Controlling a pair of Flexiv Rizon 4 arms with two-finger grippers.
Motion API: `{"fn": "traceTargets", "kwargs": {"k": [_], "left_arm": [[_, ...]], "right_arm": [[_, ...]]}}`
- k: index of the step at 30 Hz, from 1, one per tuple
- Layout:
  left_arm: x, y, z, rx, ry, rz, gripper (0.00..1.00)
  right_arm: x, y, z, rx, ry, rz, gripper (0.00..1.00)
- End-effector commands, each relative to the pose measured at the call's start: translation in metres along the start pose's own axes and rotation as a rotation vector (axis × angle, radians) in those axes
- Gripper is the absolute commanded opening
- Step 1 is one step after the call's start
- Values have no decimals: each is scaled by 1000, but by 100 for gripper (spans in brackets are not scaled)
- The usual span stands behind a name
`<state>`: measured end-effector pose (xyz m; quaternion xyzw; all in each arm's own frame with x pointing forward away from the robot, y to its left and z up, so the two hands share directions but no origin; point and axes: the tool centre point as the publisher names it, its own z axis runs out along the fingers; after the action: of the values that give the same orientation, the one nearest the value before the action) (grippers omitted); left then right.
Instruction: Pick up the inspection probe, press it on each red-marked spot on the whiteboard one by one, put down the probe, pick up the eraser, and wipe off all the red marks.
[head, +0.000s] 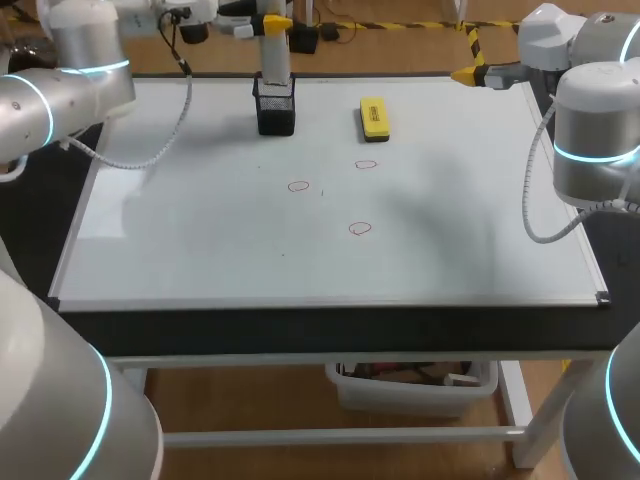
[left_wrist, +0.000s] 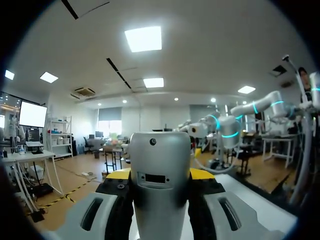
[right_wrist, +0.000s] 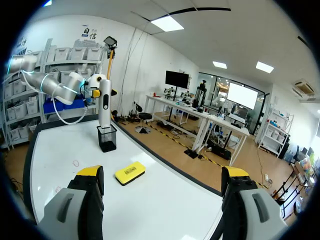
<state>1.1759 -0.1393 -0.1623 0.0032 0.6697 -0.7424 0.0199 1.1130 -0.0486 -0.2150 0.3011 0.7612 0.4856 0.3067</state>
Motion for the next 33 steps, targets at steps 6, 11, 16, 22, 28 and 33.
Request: {"fn": "traceTargets", "kwargs": {"k": [6,11,16,22,28,33], "left_arm": [[41,-29,-21,-62,-206,43,0],[56,-30,-38,-62,-259,53,0],[71,-32,-54,-60,-313,71,0],[87,-31,-74,-39,-369,91,0],[105,-29,-95,-35,-428,115,0],[117,-24,-110,-21,-465,137,0]], "right_arm": [[0,-1,0,-2,1,0,100],[0,-1,0,-2,1,0,100],[0,-1,0,-2,1,0,100],[0,-1,0,-2,1,0,100],[0,-1,0,-2,1,0,100],[0,-1,0,-2,1,0,100]]}}
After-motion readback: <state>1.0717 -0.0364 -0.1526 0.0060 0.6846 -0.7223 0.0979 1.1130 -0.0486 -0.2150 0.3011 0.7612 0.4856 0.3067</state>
